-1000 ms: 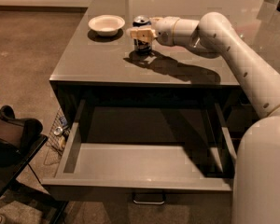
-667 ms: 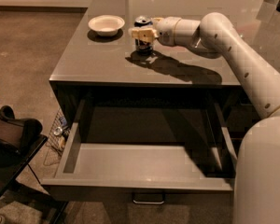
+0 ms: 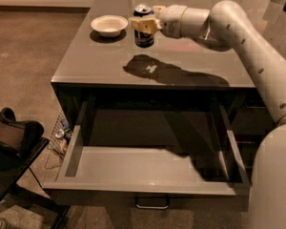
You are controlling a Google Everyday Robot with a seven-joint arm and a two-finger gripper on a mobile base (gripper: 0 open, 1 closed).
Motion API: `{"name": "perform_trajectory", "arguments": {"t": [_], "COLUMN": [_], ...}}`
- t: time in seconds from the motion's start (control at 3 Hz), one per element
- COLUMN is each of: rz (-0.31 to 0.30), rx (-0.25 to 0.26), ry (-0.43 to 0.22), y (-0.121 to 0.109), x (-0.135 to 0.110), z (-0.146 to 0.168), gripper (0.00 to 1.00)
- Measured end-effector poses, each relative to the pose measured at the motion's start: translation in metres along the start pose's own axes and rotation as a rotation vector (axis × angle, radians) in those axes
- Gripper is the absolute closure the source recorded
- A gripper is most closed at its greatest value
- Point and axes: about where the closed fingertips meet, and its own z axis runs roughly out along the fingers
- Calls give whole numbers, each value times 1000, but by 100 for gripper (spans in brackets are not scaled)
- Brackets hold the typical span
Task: Place pepsi can into top drawer
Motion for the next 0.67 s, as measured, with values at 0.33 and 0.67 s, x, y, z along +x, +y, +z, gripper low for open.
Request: {"name": "perform_trajectory", "arguments": {"t": [0.33,0.67], "rz": [-39,-71], "rx": [-64,-83], "ry": [-28,27], "y": [36,79], "x": [-48,-82], "z": [-18,-65], "gripper": [100,100]}}
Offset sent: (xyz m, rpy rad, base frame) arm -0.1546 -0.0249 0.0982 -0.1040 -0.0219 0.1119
